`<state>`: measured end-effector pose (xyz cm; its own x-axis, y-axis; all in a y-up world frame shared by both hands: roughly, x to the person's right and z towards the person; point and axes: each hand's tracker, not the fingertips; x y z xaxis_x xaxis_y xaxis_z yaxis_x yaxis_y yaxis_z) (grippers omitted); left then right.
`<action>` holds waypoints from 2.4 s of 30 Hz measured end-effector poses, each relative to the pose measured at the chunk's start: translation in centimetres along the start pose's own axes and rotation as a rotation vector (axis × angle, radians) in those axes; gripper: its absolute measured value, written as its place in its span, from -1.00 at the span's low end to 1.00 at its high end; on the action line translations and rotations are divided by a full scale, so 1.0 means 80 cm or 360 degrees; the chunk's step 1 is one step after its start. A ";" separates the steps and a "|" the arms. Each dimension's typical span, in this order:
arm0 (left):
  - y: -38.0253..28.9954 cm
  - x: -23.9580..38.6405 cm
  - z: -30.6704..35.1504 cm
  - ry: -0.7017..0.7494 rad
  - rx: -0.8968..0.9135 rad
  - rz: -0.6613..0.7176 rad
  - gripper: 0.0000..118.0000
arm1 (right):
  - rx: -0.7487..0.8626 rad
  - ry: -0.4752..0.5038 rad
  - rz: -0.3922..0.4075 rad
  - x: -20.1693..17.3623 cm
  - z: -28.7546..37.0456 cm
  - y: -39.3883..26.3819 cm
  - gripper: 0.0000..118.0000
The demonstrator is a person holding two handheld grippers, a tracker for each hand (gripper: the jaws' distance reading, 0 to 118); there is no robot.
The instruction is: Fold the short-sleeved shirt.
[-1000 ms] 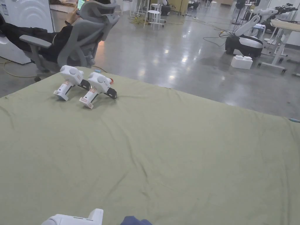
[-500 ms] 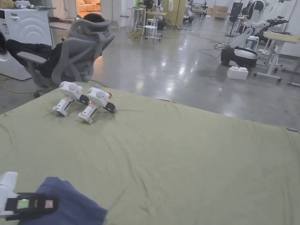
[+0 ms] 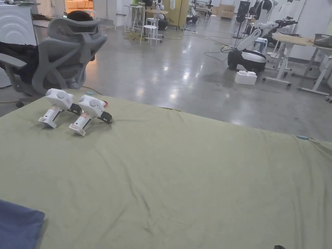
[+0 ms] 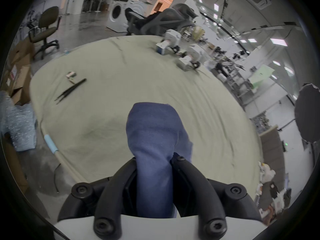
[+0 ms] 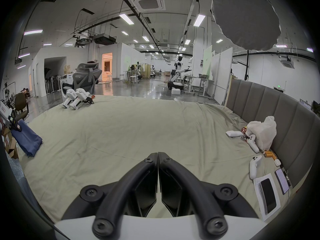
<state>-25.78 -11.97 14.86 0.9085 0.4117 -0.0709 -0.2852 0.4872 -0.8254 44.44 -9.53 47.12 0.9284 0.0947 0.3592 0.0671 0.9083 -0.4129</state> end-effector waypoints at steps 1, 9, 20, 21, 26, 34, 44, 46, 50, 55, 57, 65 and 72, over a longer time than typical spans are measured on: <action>-0.002 0.001 -0.003 0.0060 0.0014 -0.0009 -0.63 | -0.0004 -0.0004 0.0001 0.001 0.000 -0.002 -1.00; -0.057 0.098 0.036 0.0396 0.0232 -0.0321 0.13 | -0.0037 0.0008 -0.0007 0.001 -0.001 -0.007 -1.00; -0.048 0.225 0.121 0.0258 0.0662 -0.0621 0.26 | -0.0003 0.0027 -0.0036 0.000 -0.006 -0.002 -1.00; -0.058 0.245 0.120 0.0223 0.0705 -0.0681 0.26 | 0.0008 0.0028 -0.0050 -0.001 -0.006 -0.001 -1.00; -0.113 0.324 0.094 0.0057 0.0832 -0.0859 0.23 | 0.0071 0.0016 -0.0092 -0.011 -0.009 0.014 -1.00; -0.200 0.421 0.032 -0.0083 0.1002 -0.0911 0.03 | 0.0237 -0.0043 -0.0111 -0.018 -0.010 0.050 -1.00; -0.268 0.491 0.008 -0.0115 0.1197 -0.1043 -1.00 | 0.0354 -0.0106 -0.0178 -0.023 -0.010 0.059 -1.00; -0.275 0.496 0.008 -0.0124 0.1198 -0.1046 -1.00 | 0.0362 -0.0100 -0.0183 -0.027 -0.010 0.057 -1.00; -0.280 0.498 0.007 -0.0159 0.1200 -0.1054 -1.00 | 0.0370 -0.0095 -0.0187 -0.032 -0.010 0.053 -1.00; -0.282 0.497 0.018 -0.0198 0.1203 -0.1012 -1.00 | 0.0377 -0.0103 -0.0174 -0.033 -0.007 0.052 -1.00; -0.282 0.493 0.017 -0.0202 0.1209 -0.1020 -1.00 | 0.0370 -0.0116 -0.0178 -0.032 -0.006 0.051 -1.00; -0.288 0.485 0.015 -0.0209 0.1221 -0.1006 -1.00 | 0.0337 -0.0118 -0.0181 -0.033 -0.005 0.045 -1.00; -0.290 0.484 0.017 -0.0191 0.1232 -0.0983 -1.00 | 0.0332 -0.0100 -0.0167 -0.036 -0.004 0.045 -0.98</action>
<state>15.63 -6.26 32.06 0.9399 -0.0293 0.3401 0.0681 0.9924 -0.1025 42.09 -6.67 44.35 0.8953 0.0147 0.4452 0.0790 0.9784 -0.1911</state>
